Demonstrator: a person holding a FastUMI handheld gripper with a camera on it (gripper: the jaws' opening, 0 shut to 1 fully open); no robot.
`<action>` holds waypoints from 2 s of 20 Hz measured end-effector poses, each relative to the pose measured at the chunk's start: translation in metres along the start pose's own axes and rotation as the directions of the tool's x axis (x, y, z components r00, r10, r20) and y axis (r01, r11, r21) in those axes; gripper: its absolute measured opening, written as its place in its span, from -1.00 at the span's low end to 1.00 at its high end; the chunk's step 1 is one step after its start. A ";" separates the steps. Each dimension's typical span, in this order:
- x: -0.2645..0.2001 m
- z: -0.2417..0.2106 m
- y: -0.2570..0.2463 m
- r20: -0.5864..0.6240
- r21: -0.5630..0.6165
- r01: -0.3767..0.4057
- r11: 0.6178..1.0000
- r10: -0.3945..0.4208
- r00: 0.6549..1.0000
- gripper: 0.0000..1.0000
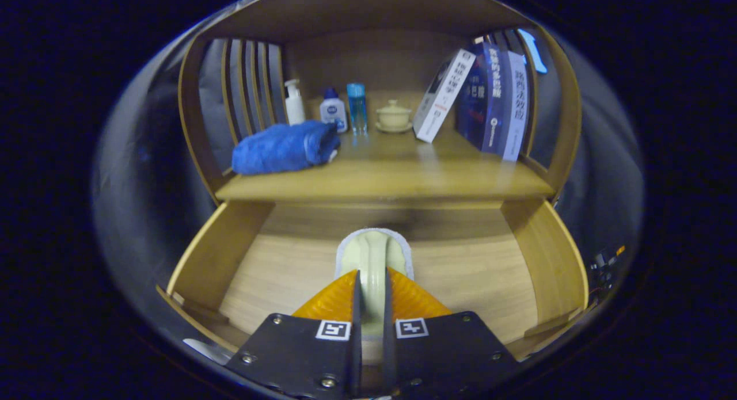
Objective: Pull open the drawer, take out the items inside it, and place them on the countertop above the cabinet.
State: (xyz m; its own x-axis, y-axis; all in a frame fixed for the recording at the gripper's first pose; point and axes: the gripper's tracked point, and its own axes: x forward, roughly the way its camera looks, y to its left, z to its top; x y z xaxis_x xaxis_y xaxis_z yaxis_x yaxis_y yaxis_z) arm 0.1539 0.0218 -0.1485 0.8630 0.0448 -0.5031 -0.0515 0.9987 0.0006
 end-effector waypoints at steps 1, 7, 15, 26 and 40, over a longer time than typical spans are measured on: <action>-0.009 0.016 0.002 0.047 0.019 -0.014 1.000 0.013 0.999 -0.71; -0.077 0.122 0.002 0.337 0.056 -0.042 0.998 0.020 0.941 -0.72; -0.077 0.189 0.000 0.408 -0.022 0.017 1.000 -0.007 0.913 -0.72; 0.084 0.127 -0.009 0.239 0.078 0.023 0.997 -0.041 0.970 -0.72; 0.179 0.164 -0.020 0.373 0.066 0.061 0.996 -0.082 0.924 -0.71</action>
State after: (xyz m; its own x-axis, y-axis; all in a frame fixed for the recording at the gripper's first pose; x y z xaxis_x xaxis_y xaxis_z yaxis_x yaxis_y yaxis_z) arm 0.3912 0.0142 -0.0969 0.9894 -0.0308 -0.1423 0.0349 0.9990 0.0267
